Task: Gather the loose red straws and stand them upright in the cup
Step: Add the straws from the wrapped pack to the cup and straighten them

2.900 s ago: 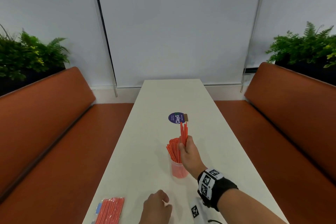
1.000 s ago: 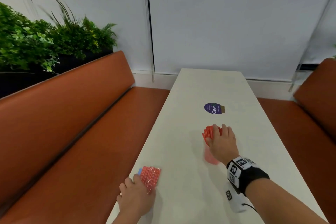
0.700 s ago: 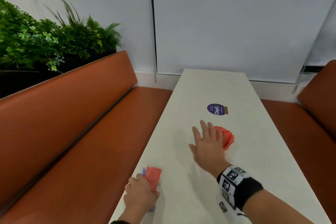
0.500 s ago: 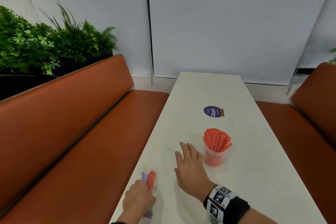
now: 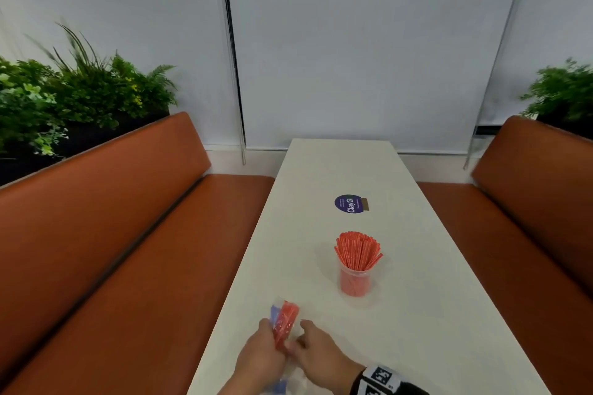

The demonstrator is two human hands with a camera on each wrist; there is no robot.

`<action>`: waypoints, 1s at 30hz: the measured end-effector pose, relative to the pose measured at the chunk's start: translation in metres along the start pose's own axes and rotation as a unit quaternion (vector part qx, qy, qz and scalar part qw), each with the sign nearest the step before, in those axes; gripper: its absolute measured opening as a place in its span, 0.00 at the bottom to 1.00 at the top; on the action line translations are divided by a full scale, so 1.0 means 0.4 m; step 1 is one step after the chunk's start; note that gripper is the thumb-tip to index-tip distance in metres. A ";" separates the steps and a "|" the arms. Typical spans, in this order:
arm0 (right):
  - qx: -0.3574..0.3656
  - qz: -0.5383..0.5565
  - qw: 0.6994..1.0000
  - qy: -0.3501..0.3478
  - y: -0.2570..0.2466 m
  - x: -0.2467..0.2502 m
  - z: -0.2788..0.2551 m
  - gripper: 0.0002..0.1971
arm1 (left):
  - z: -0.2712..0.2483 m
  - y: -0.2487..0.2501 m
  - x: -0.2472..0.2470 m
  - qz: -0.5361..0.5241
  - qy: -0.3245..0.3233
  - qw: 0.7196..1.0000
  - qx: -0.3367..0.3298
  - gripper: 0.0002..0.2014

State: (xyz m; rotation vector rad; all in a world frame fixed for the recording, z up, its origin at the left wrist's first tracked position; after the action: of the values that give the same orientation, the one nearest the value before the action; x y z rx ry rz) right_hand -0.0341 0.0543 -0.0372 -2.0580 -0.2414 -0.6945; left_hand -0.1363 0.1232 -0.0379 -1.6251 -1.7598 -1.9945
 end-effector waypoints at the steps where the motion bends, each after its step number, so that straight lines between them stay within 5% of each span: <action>1: -0.009 0.043 0.999 -0.002 0.000 0.004 -0.005 0.26 | 0.000 0.020 -0.009 -0.026 -0.005 0.999 -0.021 0.16; 4: -0.005 0.212 0.977 0.000 0.017 0.027 -0.004 0.36 | 0.002 0.085 -0.040 -0.134 -0.031 0.989 -0.053 0.22; 7: -0.003 0.320 0.947 0.006 0.023 0.070 -0.035 0.18 | 0.003 0.139 -0.061 -0.163 -0.053 0.980 -0.097 0.16; 10: 0.012 0.364 0.931 0.038 0.034 0.111 -0.056 0.12 | 0.005 0.172 -0.079 -0.177 -0.064 0.973 -0.131 0.23; 14: 0.019 0.365 0.929 0.059 0.039 0.148 -0.090 0.15 | 0.013 0.199 -0.106 -0.206 -0.102 0.965 -0.130 0.34; 21: 0.045 0.390 0.914 0.105 0.056 0.195 -0.135 0.15 | -0.009 0.224 -0.142 -0.322 -0.163 0.930 -0.068 0.22; 24: 0.042 0.373 0.921 0.107 0.068 0.181 -0.132 0.17 | -0.020 0.242 -0.147 -0.414 -0.153 0.897 -0.036 0.32; 30: 0.059 0.280 0.955 0.076 0.046 0.177 -0.150 0.21 | -0.023 0.239 -0.114 -0.389 -0.153 0.906 -0.063 0.41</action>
State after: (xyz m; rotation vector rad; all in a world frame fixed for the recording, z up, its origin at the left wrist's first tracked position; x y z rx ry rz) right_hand 0.0090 -0.0121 0.0146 -1.8222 0.3710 -0.4647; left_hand -0.0640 0.0557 0.0006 -1.4569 -2.8001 -2.2413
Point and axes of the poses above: each hand's wrist, its own z-axis towards the middle knuckle, its own x-axis out of the back of the hand, y = z × x, the point moved 3 cm from there along z, towards the middle knuckle, and after that the axes turned 12 degrees about -x, right-handed, at the moved point
